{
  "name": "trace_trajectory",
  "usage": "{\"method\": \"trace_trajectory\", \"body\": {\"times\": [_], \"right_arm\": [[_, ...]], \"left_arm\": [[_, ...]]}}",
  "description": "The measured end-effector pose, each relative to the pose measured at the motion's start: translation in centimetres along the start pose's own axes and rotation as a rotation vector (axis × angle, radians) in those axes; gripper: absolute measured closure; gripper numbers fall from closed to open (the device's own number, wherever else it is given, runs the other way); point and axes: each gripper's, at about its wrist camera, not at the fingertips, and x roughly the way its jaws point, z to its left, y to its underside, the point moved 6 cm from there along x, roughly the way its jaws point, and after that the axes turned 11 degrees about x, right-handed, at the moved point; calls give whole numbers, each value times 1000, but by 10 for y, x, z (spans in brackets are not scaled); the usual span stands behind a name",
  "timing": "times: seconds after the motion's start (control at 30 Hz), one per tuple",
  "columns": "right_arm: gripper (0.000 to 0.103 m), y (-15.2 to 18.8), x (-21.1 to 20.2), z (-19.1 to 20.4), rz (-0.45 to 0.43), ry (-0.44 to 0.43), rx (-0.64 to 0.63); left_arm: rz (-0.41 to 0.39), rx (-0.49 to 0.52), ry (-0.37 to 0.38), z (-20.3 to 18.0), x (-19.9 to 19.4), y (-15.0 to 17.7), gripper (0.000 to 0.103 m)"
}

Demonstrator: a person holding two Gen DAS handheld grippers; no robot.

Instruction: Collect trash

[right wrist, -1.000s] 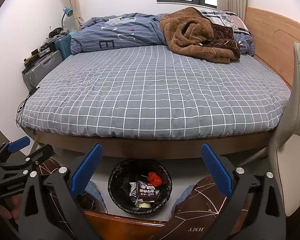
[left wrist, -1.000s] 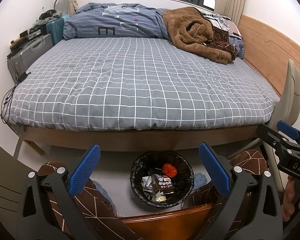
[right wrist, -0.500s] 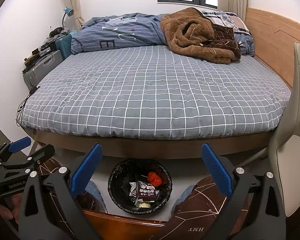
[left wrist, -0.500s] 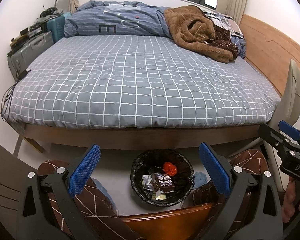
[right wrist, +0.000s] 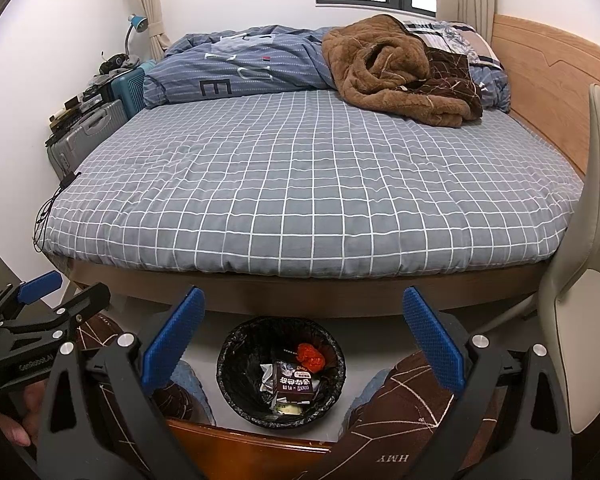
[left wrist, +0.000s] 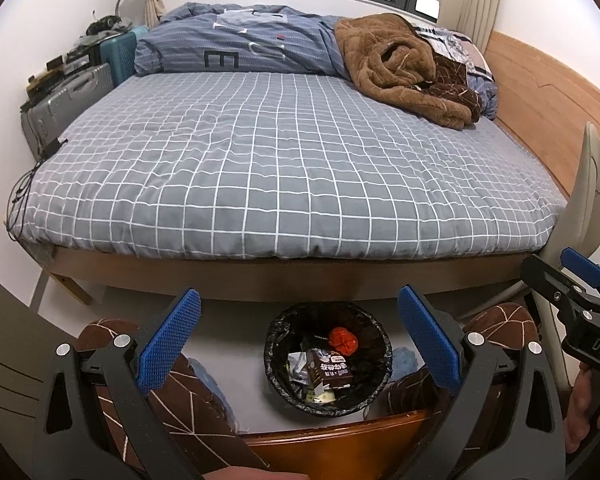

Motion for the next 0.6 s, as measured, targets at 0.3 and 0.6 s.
{"method": "trace_trajectory", "body": {"times": [0.3, 0.6], "right_arm": [[8, 0, 0, 0, -1, 1, 1], [8, 0, -1, 0, -2, -1, -1]], "left_arm": [[-1, 25, 7, -4, 1, -1, 6], [10, 23, 20, -7, 2, 0, 6]]}}
